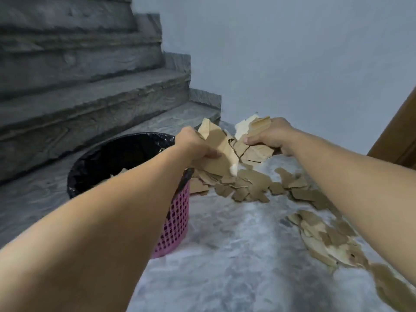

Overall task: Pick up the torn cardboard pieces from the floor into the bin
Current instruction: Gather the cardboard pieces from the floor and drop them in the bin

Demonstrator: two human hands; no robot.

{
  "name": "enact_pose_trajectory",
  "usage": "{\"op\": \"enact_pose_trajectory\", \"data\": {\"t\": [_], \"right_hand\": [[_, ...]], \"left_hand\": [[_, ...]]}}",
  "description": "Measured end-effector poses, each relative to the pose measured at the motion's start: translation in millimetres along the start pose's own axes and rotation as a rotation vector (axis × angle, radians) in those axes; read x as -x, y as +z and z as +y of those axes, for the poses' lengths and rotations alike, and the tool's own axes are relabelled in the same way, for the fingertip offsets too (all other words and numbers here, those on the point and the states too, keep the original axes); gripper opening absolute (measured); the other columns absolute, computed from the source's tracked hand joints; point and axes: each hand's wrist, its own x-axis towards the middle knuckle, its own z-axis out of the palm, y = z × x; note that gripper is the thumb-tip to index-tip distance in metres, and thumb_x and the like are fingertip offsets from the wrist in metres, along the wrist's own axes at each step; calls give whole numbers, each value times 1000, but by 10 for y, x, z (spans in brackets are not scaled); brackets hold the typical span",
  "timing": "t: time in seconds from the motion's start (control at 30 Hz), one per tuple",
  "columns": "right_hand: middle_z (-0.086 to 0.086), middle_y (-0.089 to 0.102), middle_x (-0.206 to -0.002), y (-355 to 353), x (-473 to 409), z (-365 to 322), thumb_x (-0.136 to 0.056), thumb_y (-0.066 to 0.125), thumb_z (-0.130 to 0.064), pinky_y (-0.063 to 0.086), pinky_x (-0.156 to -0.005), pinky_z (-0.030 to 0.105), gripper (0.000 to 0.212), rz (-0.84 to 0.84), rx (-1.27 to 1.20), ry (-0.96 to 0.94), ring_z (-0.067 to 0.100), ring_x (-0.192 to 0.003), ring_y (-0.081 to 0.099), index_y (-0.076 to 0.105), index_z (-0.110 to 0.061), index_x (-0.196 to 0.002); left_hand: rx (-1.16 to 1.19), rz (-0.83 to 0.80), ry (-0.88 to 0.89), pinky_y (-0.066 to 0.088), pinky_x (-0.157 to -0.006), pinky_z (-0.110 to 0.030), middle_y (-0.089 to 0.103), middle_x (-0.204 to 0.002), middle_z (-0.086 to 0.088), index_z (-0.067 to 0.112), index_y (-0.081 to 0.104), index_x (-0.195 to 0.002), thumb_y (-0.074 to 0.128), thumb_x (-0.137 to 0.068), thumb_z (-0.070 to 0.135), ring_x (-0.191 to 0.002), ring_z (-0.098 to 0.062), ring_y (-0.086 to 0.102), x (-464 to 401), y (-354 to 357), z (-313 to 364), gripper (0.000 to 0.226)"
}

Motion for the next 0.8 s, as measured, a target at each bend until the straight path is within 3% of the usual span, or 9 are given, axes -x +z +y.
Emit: {"op": "enact_pose_trajectory", "data": {"t": [0.07,0.17,0.3,0.37,0.47,0.5,0.63,0.73,0.8], "right_hand": [[12,63,-102,181,141,-298,-75,83,-7,56,-79,36,31,-57,4,-50,16,-79,65,63,-3,-99],[5,61,-79,596,221,-640,-79,79,-7,56,-88,39,20,-117,-15,-90,21,-84,65,60,-8,-77],[8,70,-101,1275,61,-823,-79,80,-17,59,-87,40,24,-189,-57,-110,22,-94,69,69,-8,-98],[8,67,-110,1550,54,-817,-83,77,-24,57,-86,36,32,-241,-66,-95,22,-99,66,63,-7,-106],[10,59,-110,1807,88,-722,-89,71,-29,51,-82,35,41,-248,13,-91,27,-105,59,57,-3,-117],[11,60,-107,1840,85,-675,-89,72,-29,49,-79,34,39,-225,82,-121,28,-104,59,59,-1,-113],[6,57,-83,1852,37,-477,-82,74,-19,46,-64,31,19,-154,224,-174,26,-84,57,59,-8,-78],[5,59,-85,1729,77,-377,-80,75,-16,50,-70,34,16,-112,223,-169,24,-84,58,65,-7,-89],[5,56,-73,1642,117,-324,-81,74,-16,45,-52,31,18,-127,221,-108,25,-70,57,58,-9,-75]], "left_hand": [[14,42,-51,49,-65,-32,62,-98,-6,10,56,-96,95,-52,32,-91,-23,59,18,-343,-129,63],[9,147,-146,53,-71,-37,62,-99,-8,6,57,-100,95,-53,32,-92,-25,60,39,-795,-450,66],[15,337,-258,54,-82,-38,63,-113,-12,6,53,-106,93,-56,36,-103,-29,60,88,-1185,-909,71],[55,347,-313,50,-95,-41,56,-129,-15,0,42,-129,91,-56,45,-118,-32,55,125,-1254,-1119,99],[103,219,-364,45,-103,-47,42,-145,-18,0,22,-146,82,-27,78,-129,-35,46,165,-1240,-1430,154],[91,178,-359,44,-105,-47,41,-146,-18,-1,23,-147,77,-29,83,-131,-35,44,189,-1224,-1504,153],[-7,143,-279,39,-101,-36,40,-149,-17,-3,31,-146,65,-82,59,-134,-33,42,287,-1149,-1662,95],[-95,174,-219,39,-103,-36,49,-143,-14,4,44,-141,65,-84,55,-131,-32,46,248,-1058,-1698,79],[-305,269,-217,34,-110,-45,51,-139,-12,11,54,-130,63,-83,58,-131,-32,42,236,-978,-1686,67]]}}
